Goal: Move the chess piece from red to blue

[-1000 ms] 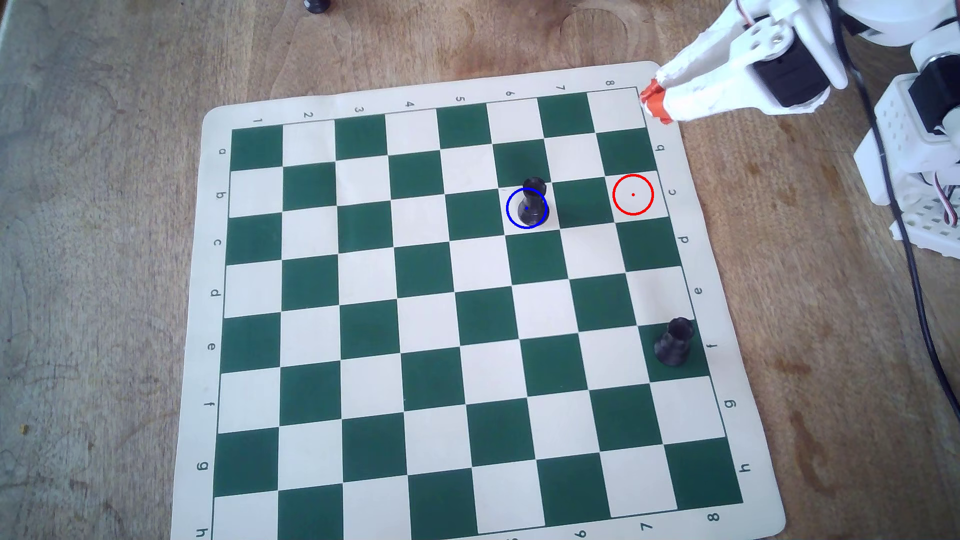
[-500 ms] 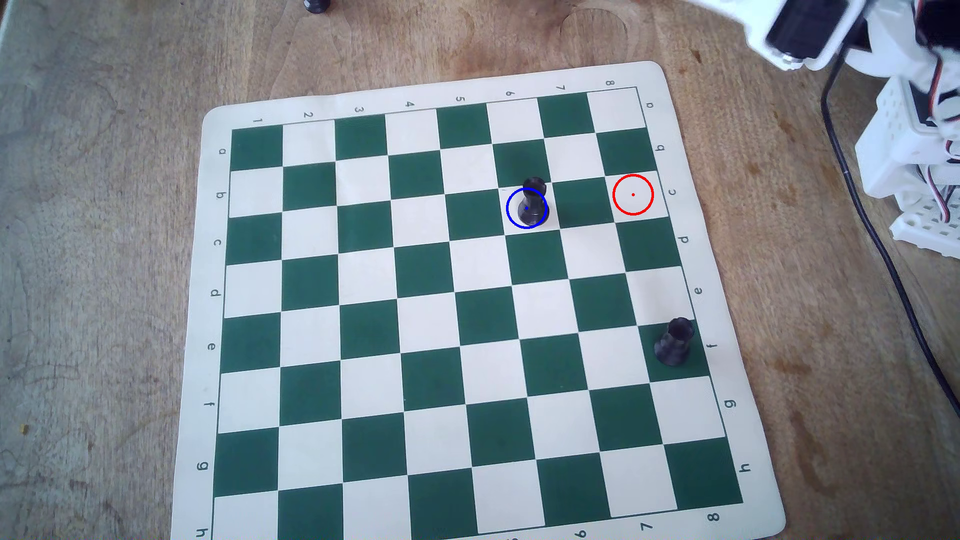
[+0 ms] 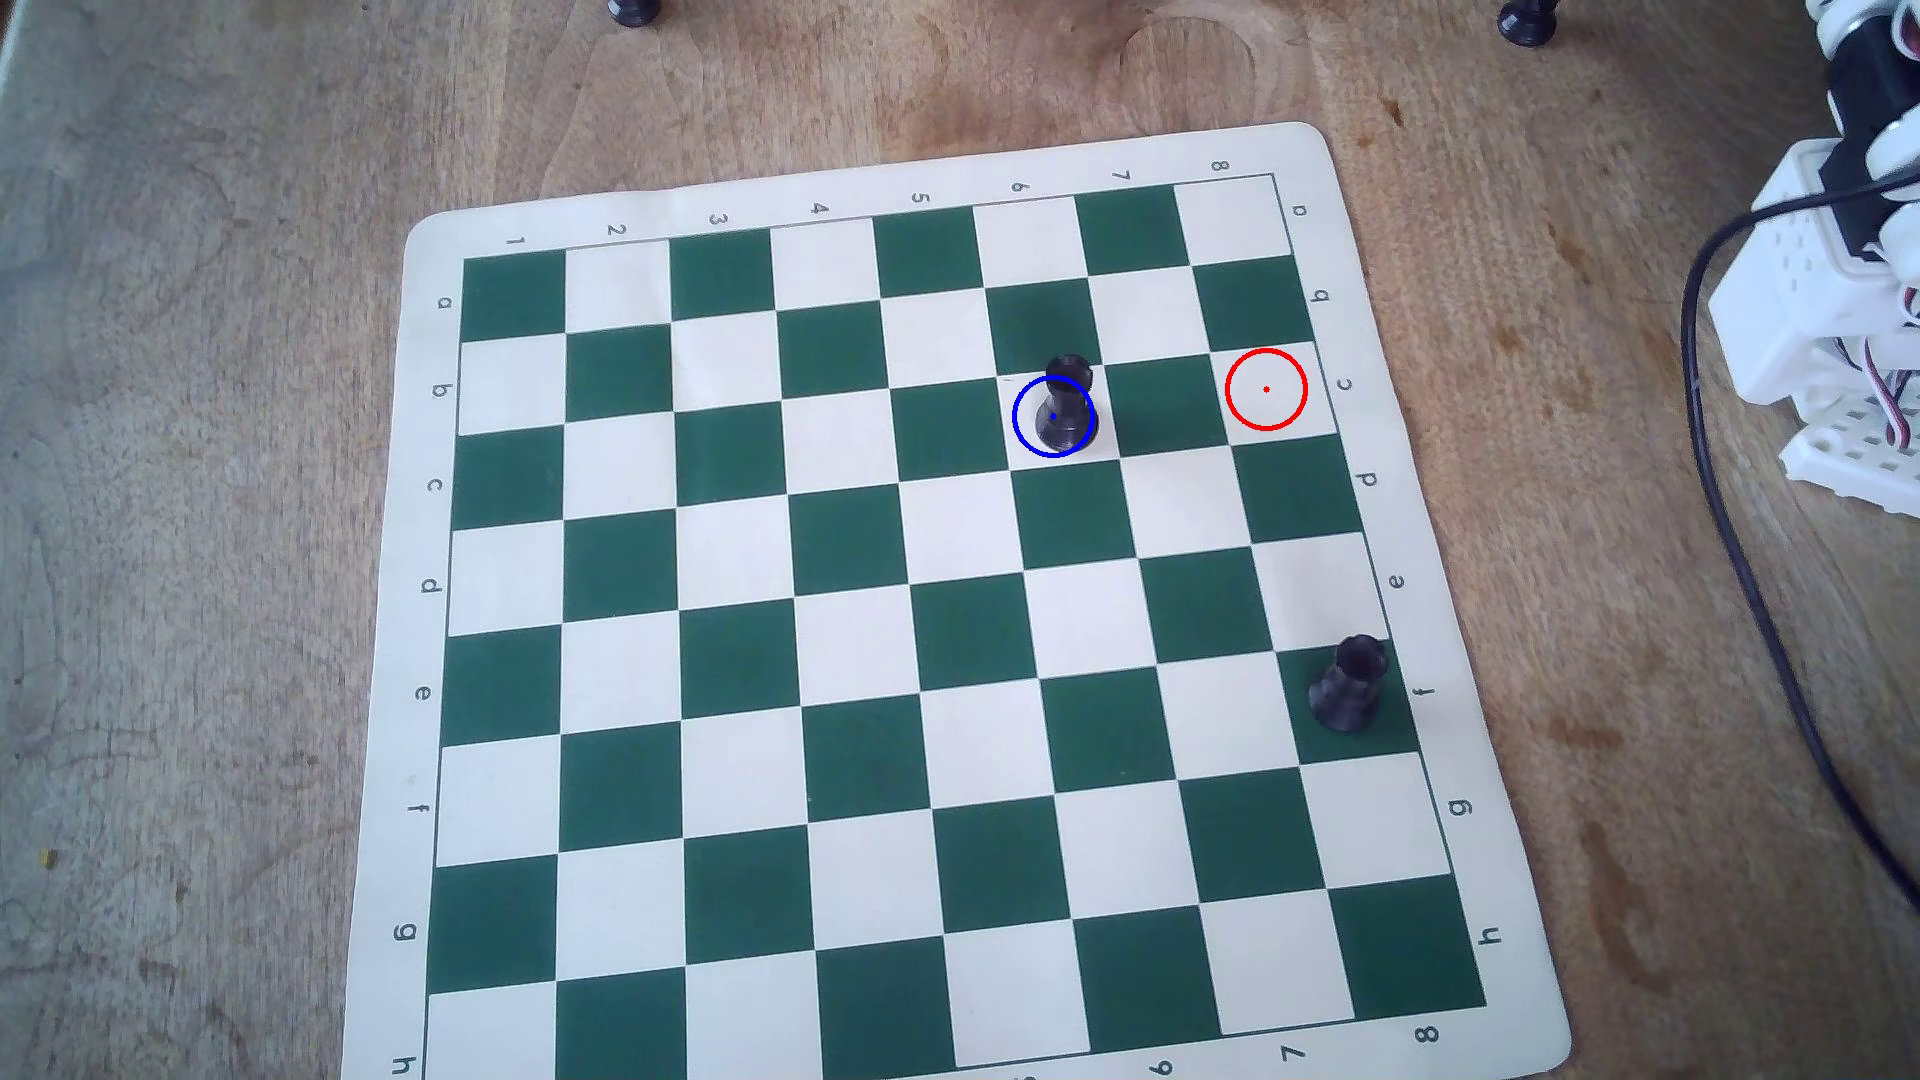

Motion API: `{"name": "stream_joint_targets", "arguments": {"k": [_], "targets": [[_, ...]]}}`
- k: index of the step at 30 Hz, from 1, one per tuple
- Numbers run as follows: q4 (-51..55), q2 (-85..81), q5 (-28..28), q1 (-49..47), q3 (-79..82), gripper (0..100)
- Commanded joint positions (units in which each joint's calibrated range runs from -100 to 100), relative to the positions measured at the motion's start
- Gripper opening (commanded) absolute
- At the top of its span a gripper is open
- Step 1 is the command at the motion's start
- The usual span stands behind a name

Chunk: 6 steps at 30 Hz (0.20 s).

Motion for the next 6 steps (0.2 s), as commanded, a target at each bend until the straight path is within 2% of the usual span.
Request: {"name": "stream_joint_targets", "arguments": {"k": [1,6], "targets": [[-4.5,-3.2,1.1,-1.5,0.9,0],[-7.9,-4.4,1.3,-0.4,0.9,1]]}}
